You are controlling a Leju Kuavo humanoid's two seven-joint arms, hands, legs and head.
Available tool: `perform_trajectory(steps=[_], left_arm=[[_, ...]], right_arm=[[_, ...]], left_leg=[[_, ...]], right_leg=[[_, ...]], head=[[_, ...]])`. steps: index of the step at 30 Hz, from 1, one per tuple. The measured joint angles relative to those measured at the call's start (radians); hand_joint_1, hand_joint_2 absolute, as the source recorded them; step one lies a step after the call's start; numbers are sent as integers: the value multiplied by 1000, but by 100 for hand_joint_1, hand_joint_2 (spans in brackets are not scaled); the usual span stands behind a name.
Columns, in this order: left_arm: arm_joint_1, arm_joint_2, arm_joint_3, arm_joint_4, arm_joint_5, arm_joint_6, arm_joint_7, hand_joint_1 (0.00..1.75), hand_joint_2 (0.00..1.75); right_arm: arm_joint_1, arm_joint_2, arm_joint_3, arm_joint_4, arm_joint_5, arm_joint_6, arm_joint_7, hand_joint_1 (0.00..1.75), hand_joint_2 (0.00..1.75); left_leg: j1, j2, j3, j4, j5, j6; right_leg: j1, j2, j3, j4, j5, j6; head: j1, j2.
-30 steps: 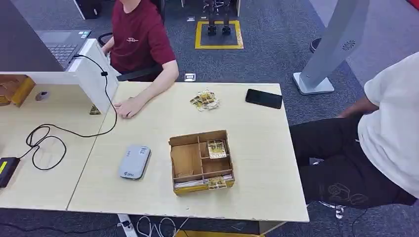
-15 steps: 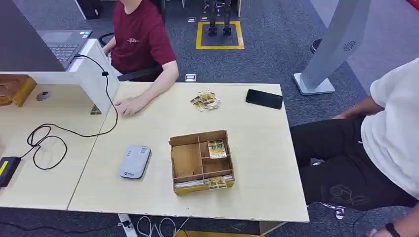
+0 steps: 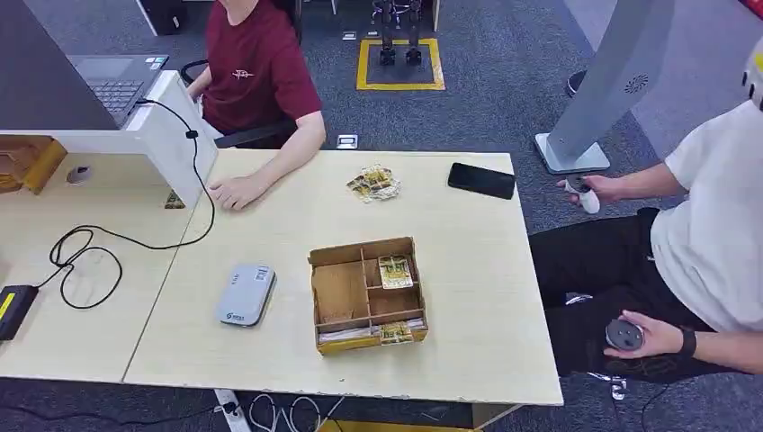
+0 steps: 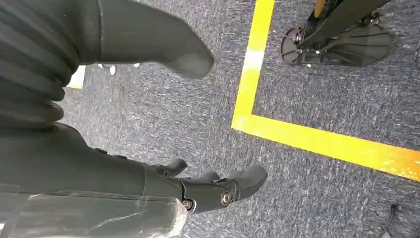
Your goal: Pass the card to the sensor for recognition and then transmit it.
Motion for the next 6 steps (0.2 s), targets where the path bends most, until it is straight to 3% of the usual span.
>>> perform_trajectory(steps=[6], left_arm=[[20, -3, -124, 0, 116, -61, 8, 0, 0]], right_arm=[[13, -15, 105, -16, -133, 17, 12, 0, 0]], left_leg=[[0, 0, 0, 0, 0, 0]], right_leg=[[0, 0, 0, 0, 0, 0]], head=[[0, 0]])
